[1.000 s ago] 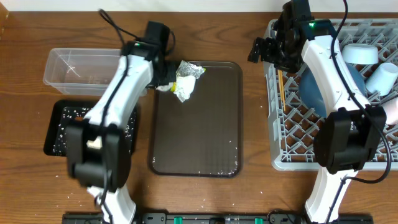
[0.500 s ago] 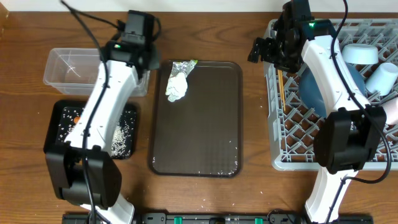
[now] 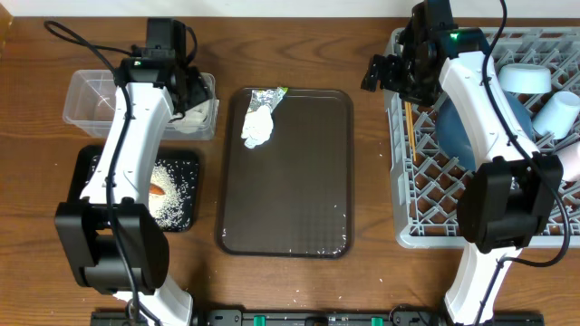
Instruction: Sort waste into correct bins and load items into the dishwasher rack
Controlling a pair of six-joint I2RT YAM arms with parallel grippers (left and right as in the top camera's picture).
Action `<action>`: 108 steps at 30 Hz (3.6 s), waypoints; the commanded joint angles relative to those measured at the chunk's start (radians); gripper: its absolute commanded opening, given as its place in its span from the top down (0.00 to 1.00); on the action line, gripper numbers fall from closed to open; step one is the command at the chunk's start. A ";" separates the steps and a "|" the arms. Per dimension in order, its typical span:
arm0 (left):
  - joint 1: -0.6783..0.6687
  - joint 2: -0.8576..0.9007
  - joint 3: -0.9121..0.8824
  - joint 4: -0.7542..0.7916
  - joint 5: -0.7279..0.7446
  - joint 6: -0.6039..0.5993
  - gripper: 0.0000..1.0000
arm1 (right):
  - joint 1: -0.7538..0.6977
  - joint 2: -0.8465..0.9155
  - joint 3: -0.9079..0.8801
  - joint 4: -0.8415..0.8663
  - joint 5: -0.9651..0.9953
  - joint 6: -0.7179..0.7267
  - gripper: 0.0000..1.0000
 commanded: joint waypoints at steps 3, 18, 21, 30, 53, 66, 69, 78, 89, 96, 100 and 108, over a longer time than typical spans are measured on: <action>-0.079 0.008 -0.028 0.014 0.403 0.276 0.16 | 0.000 0.006 0.001 -0.001 -0.006 0.010 0.01; -0.256 0.182 -0.059 0.026 0.190 0.301 0.19 | 0.000 0.006 0.001 -0.001 -0.006 0.010 0.01; -0.256 0.229 -0.059 0.026 0.189 0.301 0.20 | 0.000 0.006 0.001 -0.001 -0.006 0.010 0.01; -0.258 0.277 -0.060 0.026 0.164 0.301 0.45 | 0.000 0.006 0.001 -0.001 -0.006 0.010 0.01; -0.270 0.153 -0.065 -0.060 0.176 0.119 0.46 | 0.000 0.006 0.001 -0.001 -0.006 0.010 0.01; -0.272 0.201 -0.134 0.029 0.251 0.018 0.38 | 0.002 0.006 0.001 -0.001 -0.006 0.010 0.01; -0.272 0.202 -0.134 0.048 0.251 -0.028 0.38 | 0.002 0.006 0.001 -0.001 -0.006 0.010 0.01; -0.272 0.206 -0.173 0.093 0.250 -0.149 0.38 | 0.003 0.006 0.001 -0.001 -0.006 0.010 0.01; -0.272 0.206 -0.195 0.154 0.251 -0.165 0.39 | 0.004 0.006 0.001 -0.001 -0.006 0.010 0.01; -0.272 0.206 -0.198 0.172 0.242 -0.175 0.40 | 0.004 0.006 0.001 -0.001 -0.006 0.010 0.01; -0.272 0.206 -0.198 0.183 0.241 -0.175 0.48 | 0.005 0.006 0.001 -0.001 -0.006 0.010 0.01; -0.272 0.206 -0.200 0.184 0.242 -0.176 0.48 | 0.007 0.006 0.001 -0.001 -0.003 0.010 0.01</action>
